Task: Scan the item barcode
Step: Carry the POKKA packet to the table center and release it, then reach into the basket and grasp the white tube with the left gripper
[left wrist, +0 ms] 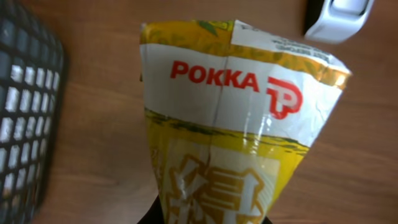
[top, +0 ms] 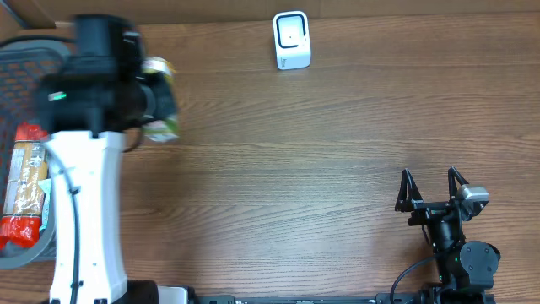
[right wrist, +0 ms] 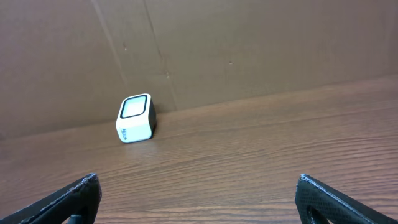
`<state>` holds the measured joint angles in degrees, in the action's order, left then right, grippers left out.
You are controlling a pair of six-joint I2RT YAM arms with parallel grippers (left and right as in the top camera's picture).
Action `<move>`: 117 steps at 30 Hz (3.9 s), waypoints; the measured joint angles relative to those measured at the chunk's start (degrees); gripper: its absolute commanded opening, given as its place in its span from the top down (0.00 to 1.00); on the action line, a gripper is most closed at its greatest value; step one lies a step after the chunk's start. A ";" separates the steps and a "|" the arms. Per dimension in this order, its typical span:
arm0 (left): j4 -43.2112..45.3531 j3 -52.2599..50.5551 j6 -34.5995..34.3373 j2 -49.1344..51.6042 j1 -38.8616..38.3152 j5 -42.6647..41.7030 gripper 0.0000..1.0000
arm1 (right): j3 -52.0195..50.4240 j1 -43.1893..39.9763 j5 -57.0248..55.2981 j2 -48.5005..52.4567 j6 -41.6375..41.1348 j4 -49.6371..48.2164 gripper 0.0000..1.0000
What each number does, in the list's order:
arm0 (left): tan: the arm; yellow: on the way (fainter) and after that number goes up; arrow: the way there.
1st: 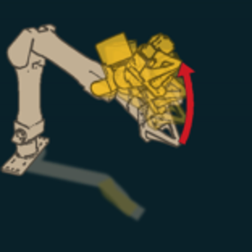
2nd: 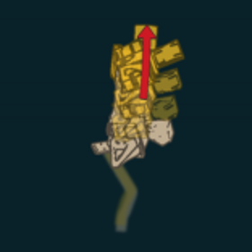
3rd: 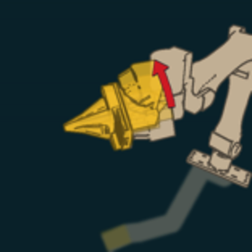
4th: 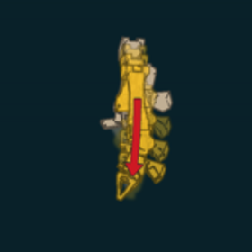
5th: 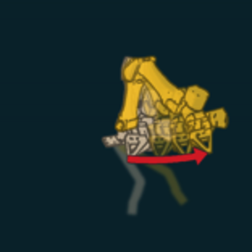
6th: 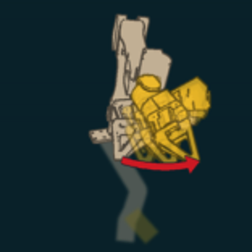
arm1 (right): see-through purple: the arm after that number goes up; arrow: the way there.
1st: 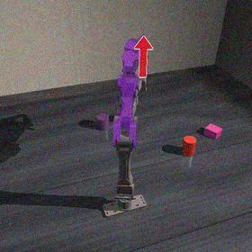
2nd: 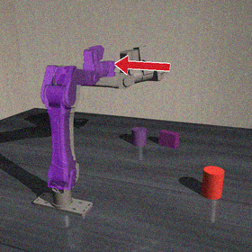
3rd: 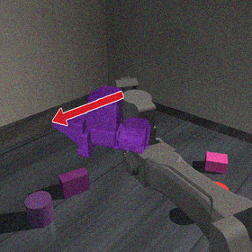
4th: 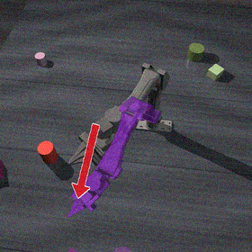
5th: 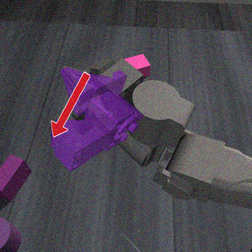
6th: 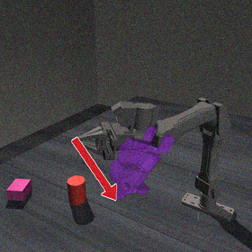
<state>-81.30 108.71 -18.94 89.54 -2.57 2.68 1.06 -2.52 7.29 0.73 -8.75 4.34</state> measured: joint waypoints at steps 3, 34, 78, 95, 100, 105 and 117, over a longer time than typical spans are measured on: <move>1.29 -5.33 -6.62 2.56 -7.39 8.22 0.96 | 0.00 0.00 0.00 0.00 -0.02 0.02 0.00; -7.69 19.78 -17.94 33.90 -20.63 12.96 0.58 | 0.00 0.00 0.00 0.02 0.02 0.04 0.00; 35.65 -28.63 13.18 14.69 52.04 -16.04 0.30 | 0.00 0.00 -0.02 0.00 -0.02 0.04 0.00; 39.06 -27.54 20.83 25.70 46.99 -19.02 0.96 | 0.00 0.00 -0.02 0.00 0.00 0.00 0.00; 37.53 -25.62 19.58 25.86 46.80 -19.63 0.96 | 0.00 0.00 0.00 0.00 -0.02 0.02 0.00; 26.91 -17.07 17.75 29.27 46.80 -17.27 0.96 | 0.00 0.00 0.00 0.00 0.00 -0.02 0.00; -6.12 36.89 15.45 30.25 46.80 -13.55 0.96 | 0.00 0.00 -0.02 0.02 0.02 0.04 0.00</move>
<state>-87.42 145.60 -3.49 119.79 44.23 -10.87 1.06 -2.52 7.27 0.75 -8.73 4.38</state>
